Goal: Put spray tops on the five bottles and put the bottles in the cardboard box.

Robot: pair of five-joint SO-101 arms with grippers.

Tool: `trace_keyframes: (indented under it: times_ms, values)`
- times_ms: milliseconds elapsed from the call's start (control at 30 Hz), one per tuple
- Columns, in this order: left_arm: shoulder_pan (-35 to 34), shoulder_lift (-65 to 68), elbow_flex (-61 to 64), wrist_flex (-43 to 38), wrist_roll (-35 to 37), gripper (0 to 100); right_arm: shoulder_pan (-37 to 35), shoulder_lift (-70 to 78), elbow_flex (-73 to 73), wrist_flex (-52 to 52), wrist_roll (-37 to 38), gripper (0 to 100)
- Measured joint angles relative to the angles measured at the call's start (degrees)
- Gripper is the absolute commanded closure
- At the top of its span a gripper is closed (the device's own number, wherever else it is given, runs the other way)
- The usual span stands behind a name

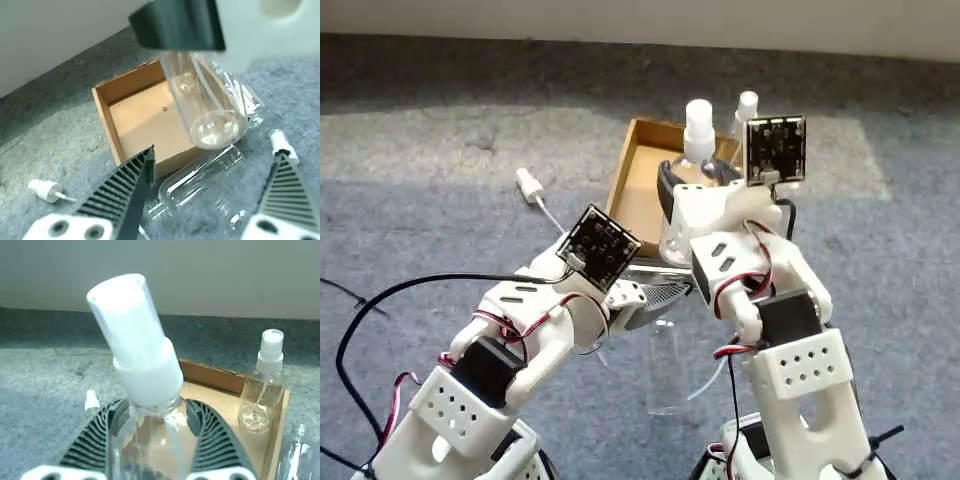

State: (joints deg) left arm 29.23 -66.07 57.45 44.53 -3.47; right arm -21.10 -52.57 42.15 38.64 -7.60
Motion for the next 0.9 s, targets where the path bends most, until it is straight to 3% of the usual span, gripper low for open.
trace_keyframes:
  times_ms: [367,900]
  values:
    - [2.1,6.7,0.0,-5.5,0.1,67,-0.1,-19.3,5.5,13.5,0.0,99.5]
    - [0.6,10.3,-0.1,-6.7,-0.2,67,-0.1,-21.0,5.8,16.0,1.6,99.5]
